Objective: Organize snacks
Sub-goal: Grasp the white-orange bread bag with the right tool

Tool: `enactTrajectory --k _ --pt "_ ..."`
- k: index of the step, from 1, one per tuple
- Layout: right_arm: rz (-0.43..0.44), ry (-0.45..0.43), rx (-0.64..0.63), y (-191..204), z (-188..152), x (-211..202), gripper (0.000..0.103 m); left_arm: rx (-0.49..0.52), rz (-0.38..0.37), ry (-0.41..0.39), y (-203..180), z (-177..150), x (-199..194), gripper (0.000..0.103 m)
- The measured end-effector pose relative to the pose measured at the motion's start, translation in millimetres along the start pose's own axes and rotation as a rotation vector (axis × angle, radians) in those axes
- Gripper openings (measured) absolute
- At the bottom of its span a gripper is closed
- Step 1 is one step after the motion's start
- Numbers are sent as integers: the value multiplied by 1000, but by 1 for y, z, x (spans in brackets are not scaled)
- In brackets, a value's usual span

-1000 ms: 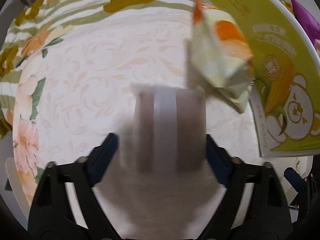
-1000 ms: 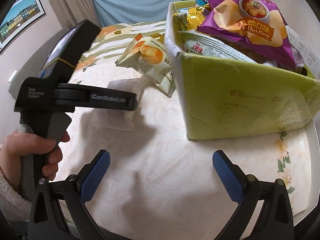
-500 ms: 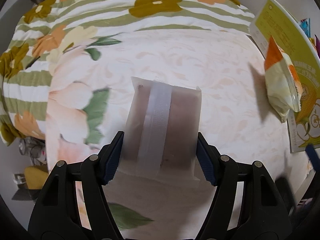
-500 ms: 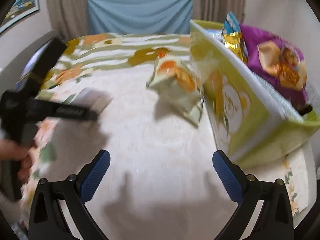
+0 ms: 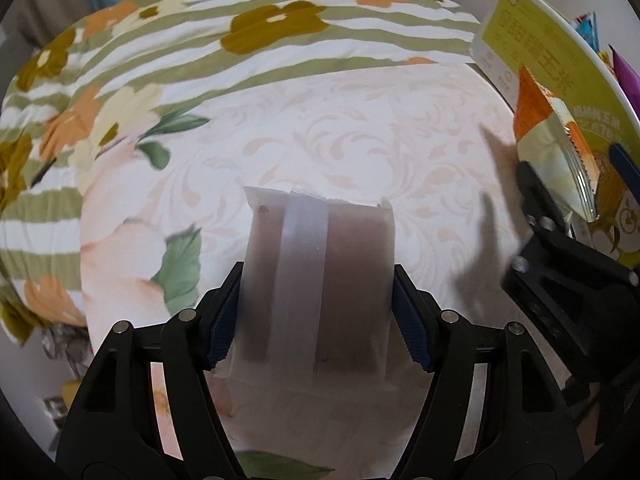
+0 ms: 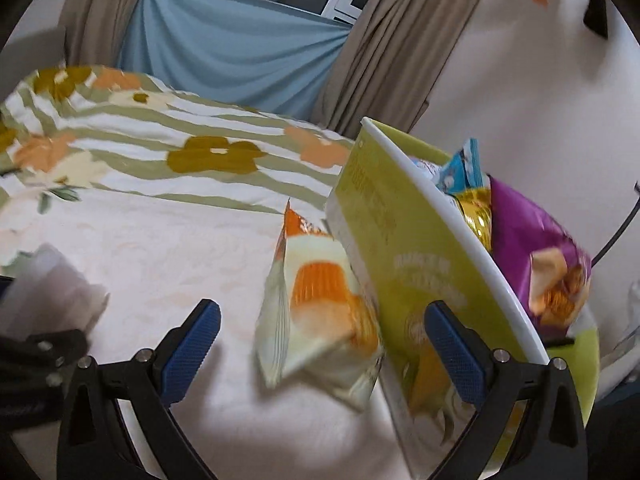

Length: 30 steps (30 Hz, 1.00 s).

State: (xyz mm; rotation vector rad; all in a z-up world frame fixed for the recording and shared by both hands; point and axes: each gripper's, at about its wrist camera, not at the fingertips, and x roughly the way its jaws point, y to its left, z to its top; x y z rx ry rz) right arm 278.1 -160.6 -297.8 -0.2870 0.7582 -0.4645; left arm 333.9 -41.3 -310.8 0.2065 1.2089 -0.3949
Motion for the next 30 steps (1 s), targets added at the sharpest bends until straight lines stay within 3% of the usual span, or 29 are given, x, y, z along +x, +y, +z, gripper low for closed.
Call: enactTrajectory --k 5,8,10,20,30 --pt "1 62 -40 4 -3 20 88 24 -13 1 -3 7 3 61" --pt "5 92 -61 3 -6 29 75 29 -22 7 -2 9 3 61" --pt "10 119 -66 0 -6 36 60 33 -27 14 -1 10 3 60" --pt "185 144 10 -22 5 18 51 -17 -53 5 8 10 -12 60" --pt "390 126 144 -50 16 -34 48 -57 -99 -64 9 9 -63 60"
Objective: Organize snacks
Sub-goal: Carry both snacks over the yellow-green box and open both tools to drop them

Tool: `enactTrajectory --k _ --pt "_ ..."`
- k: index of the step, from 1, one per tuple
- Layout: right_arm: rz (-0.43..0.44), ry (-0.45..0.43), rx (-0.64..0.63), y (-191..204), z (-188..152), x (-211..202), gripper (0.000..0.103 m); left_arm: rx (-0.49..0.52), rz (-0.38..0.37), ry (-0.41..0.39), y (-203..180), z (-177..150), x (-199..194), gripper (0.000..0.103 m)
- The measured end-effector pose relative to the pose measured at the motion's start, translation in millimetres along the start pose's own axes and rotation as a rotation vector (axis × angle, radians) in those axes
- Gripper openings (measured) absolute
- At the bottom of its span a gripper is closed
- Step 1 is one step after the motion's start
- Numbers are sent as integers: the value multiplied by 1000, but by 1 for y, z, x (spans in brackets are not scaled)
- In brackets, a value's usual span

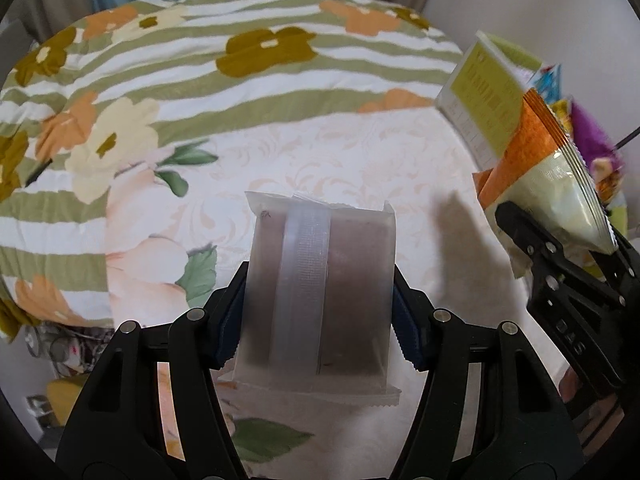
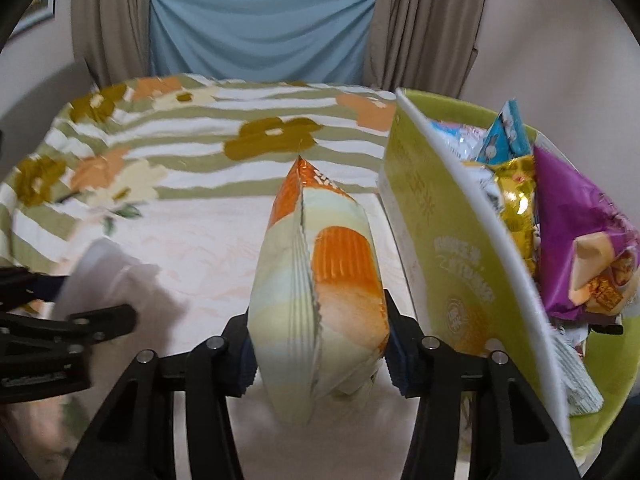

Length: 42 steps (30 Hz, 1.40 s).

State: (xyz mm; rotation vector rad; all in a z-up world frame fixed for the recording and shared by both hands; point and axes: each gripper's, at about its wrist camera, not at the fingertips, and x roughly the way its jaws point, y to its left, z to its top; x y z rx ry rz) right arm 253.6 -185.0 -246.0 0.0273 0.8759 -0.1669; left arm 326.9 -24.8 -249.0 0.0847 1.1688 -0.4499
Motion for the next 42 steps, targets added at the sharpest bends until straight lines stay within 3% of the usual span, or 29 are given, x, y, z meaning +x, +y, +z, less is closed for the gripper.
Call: enactTrajectory --k 8,16,25,30,33,34,36,42 --pt "116 -88 66 -30 33 -64 48 32 -34 -101 -40 29 -66 60" --pt "152 -170 72 -114 64 -110 48 33 -83 -186 -126 79 -97 60" --pt "163 -186 57 -228 84 -104 48 44 -134 -219 -252 148 -69 60" --pt "167 -168 41 -275 88 -87 48 23 -137 -163 -303 181 -22 60" --pt "177 -151 44 -296 88 -78 48 -6 -111 -128 -318 190 -1 69" --pt "181 -146 46 -302 87 -76 48 -6 -97 -122 -323 191 3 83" --pt "191 -135 52 -311 85 -72 48 -8 -82 -135 -326 186 1 98" --pt "221 -123 33 -321 78 -66 48 -20 5 -196 -312 165 -18 100"
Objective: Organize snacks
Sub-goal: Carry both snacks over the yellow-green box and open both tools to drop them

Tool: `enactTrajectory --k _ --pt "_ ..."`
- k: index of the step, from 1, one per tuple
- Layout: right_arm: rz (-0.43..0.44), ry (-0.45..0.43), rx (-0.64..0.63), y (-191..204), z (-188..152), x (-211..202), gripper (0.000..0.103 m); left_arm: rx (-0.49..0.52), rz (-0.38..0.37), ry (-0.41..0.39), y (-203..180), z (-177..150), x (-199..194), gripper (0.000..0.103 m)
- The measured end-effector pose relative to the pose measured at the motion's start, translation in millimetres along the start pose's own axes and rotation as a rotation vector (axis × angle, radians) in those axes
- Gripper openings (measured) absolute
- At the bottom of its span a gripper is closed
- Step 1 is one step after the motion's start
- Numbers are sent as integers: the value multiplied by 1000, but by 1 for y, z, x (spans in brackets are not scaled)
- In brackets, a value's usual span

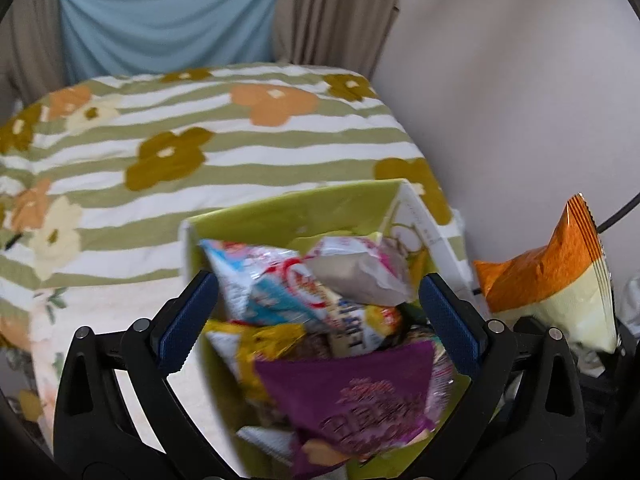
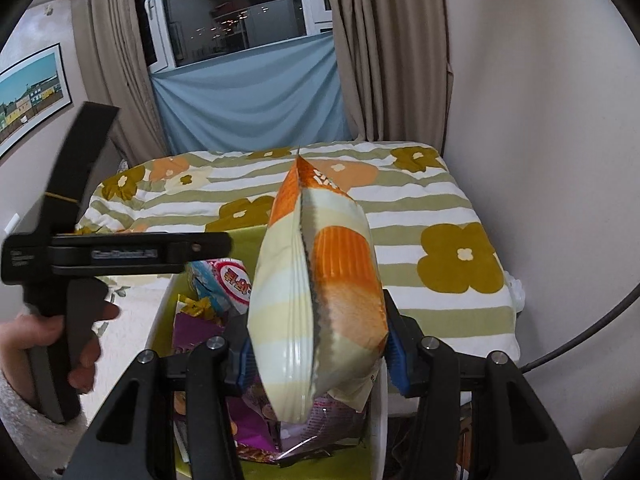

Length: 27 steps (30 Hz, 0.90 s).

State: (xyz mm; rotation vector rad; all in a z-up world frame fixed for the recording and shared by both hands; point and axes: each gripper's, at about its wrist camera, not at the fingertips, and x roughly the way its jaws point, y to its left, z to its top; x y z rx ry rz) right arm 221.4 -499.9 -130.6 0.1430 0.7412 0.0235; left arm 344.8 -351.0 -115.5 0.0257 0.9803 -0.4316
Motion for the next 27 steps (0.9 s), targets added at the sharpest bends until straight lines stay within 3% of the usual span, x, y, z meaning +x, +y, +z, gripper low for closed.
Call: enactTrajectory --k 7,15,17,19,27 --pt "28 -6 -64 4 3 0 48 -24 82 -52 22 -33 -34 100" --pt "67 29 -170 17 24 22 50 -81 157 -49 46 -63 -54 100" --pt "74 45 -185 21 21 29 60 -98 176 -40 51 -71 -57 100" --pt "79 46 -177 22 16 29 100 -106 188 -39 54 -80 -61 100" --pt "81 39 -117 25 -11 14 103 -120 174 -38 63 -112 -74 100"
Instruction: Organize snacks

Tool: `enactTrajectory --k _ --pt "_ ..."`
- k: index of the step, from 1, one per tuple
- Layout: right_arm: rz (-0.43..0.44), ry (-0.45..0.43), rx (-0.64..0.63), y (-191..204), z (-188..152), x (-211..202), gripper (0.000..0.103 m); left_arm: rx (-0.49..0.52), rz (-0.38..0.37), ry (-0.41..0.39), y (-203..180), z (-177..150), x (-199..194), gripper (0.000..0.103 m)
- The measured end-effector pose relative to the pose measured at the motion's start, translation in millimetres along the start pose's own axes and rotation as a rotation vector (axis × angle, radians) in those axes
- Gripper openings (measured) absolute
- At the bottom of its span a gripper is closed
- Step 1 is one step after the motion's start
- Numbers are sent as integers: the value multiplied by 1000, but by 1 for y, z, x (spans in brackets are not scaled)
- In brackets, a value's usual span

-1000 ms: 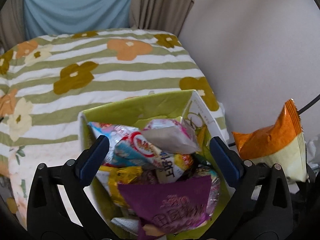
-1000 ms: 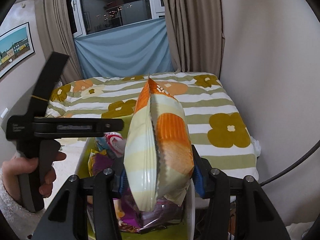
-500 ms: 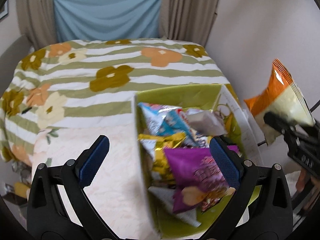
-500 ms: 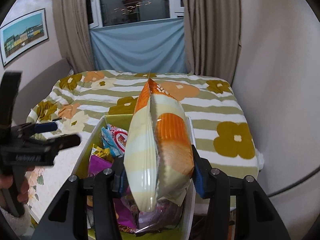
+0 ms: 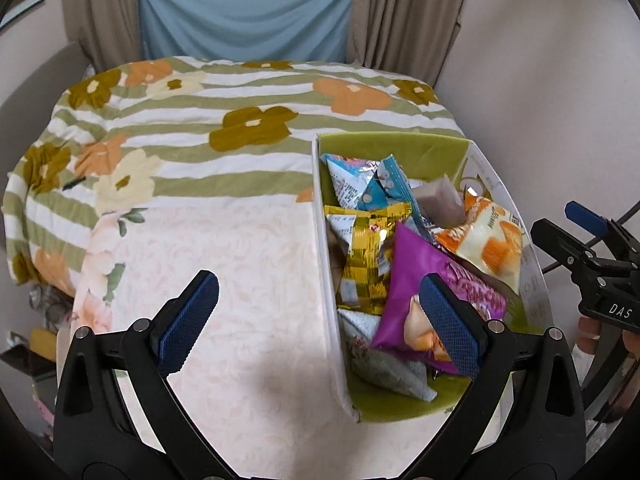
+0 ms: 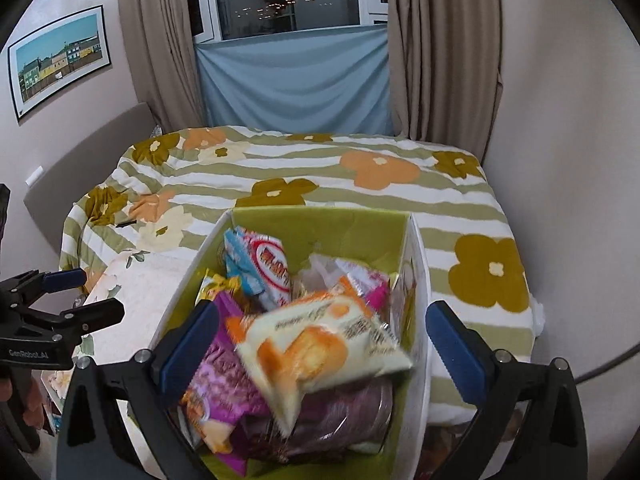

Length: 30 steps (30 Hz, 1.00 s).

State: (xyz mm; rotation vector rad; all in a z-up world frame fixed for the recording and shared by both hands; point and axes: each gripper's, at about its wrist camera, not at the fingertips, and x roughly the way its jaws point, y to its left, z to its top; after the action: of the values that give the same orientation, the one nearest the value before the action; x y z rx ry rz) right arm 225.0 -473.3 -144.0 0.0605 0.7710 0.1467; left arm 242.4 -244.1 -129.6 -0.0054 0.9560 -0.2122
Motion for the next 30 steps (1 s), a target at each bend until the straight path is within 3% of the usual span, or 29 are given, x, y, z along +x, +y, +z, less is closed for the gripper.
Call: enactTrajectory --k 7,13,20,30 --pt "-40 -53 18 18 -1 -35 103 35 -22 -58 6 -3 -36 100" --pt "-72 -95 44 45 -6 -76 103 61 -8 -150 27 -13 -95 100" --pt "-108 -107 73 90 -22 -123 103 90 60 -281 54 -44 -170 102" --pt "-165 -147 67 149 -65 -168 103 79 89 -340 77 -105 -226 102"
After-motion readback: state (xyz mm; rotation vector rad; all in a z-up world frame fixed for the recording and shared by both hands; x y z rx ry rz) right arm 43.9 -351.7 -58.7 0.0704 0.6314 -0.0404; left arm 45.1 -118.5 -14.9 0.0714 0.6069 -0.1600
